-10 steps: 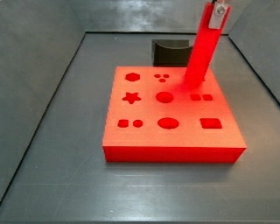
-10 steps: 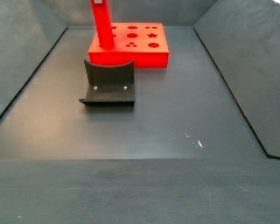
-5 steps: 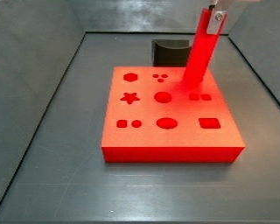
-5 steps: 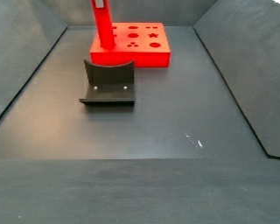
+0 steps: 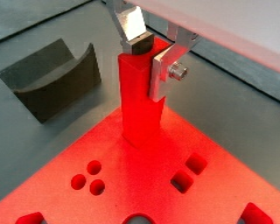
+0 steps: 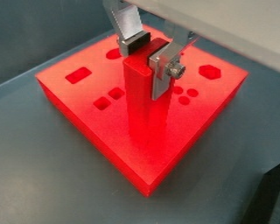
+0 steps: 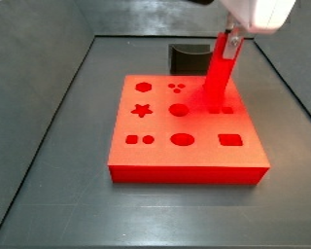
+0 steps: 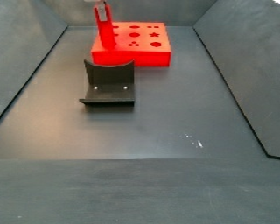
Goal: Insert the arch object.
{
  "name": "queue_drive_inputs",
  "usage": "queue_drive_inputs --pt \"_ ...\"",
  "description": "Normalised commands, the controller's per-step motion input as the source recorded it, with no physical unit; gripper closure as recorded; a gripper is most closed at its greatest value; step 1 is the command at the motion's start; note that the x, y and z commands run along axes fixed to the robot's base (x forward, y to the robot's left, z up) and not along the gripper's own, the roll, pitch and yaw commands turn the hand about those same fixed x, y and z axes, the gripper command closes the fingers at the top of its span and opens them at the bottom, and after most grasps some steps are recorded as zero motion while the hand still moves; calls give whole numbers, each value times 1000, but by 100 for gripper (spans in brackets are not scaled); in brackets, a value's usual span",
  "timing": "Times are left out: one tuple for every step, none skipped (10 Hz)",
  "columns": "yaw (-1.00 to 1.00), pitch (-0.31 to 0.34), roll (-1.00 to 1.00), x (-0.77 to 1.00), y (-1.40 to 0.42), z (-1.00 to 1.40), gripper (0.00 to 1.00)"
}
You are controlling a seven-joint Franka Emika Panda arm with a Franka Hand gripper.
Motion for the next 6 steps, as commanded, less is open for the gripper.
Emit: queue_drive_inputs --pt "-20 -107 167 -46 -63 -771 100" --pt "-43 -116 174 -94 -66 -851 100" --pt "-43 -121 163 -149 -77 -903 100" --pt "-57 -116 57 -51 -29 -740 100" --pt "0 0 10 0 0 0 100" --pt "0 0 0 0 0 0 100"
